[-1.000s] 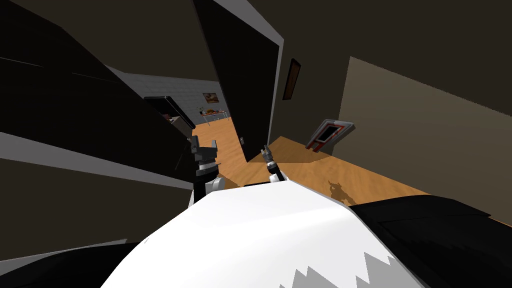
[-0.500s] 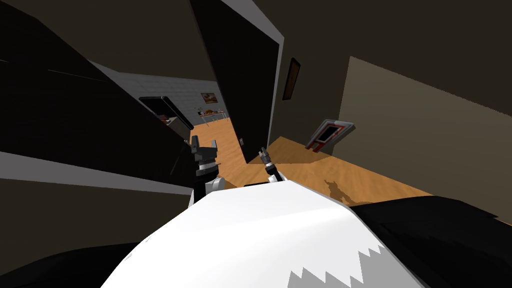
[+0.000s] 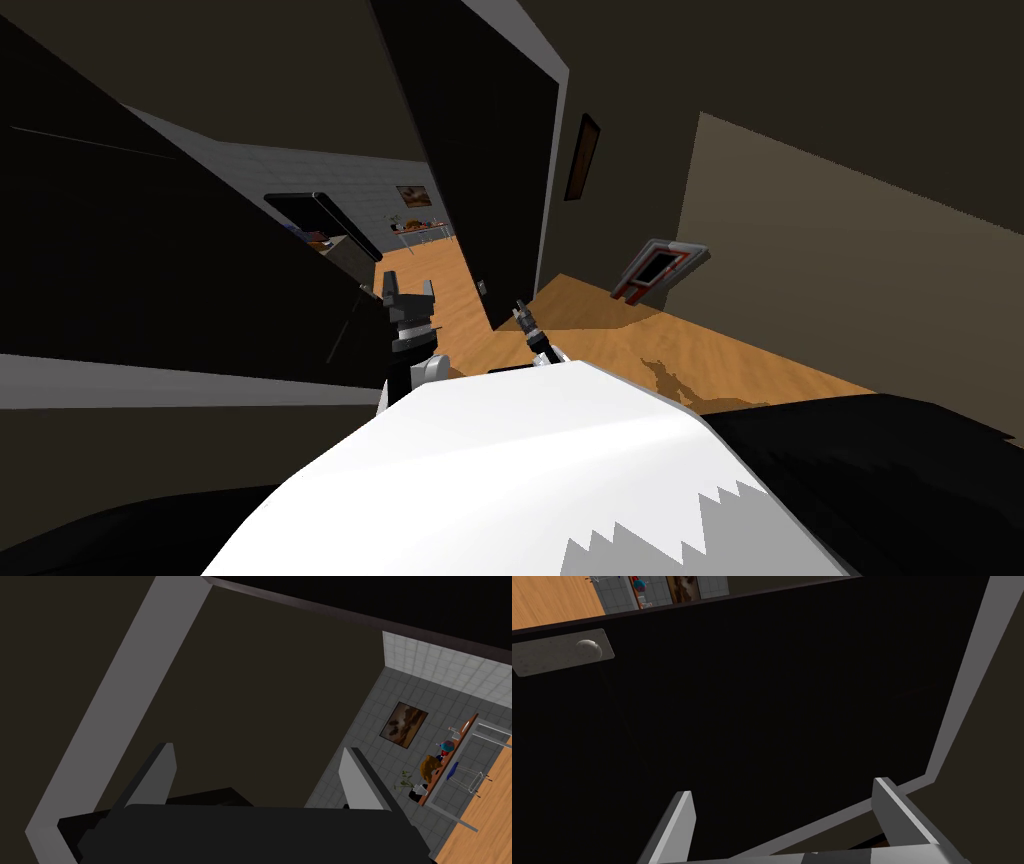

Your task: Push the door open

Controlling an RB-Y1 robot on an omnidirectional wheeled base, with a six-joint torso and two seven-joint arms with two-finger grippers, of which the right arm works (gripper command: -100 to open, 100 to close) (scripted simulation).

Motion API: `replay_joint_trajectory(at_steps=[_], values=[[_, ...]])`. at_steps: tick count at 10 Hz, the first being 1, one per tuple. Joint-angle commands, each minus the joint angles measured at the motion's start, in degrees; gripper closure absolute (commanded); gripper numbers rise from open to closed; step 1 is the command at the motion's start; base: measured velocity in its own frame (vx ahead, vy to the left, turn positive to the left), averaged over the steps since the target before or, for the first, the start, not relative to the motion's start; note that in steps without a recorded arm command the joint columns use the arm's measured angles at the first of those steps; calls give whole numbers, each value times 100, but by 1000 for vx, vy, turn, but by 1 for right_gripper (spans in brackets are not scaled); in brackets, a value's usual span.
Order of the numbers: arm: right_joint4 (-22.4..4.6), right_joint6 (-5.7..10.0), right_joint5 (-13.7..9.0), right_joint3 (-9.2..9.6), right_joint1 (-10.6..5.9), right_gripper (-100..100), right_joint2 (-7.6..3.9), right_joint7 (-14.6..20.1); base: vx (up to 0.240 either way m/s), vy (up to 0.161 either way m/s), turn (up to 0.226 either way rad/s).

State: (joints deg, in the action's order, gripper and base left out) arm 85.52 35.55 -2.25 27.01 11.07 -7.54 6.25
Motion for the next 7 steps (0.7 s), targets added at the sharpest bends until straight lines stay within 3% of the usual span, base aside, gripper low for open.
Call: replay_joint_trajectory(at_steps=[1, 7], values=[[-166, 28, 6, 108, -64, -100, -26, 6, 92, 32, -36], [-889, 200, 33, 490, -328, -100, -78, 16, 96, 29, -37]])
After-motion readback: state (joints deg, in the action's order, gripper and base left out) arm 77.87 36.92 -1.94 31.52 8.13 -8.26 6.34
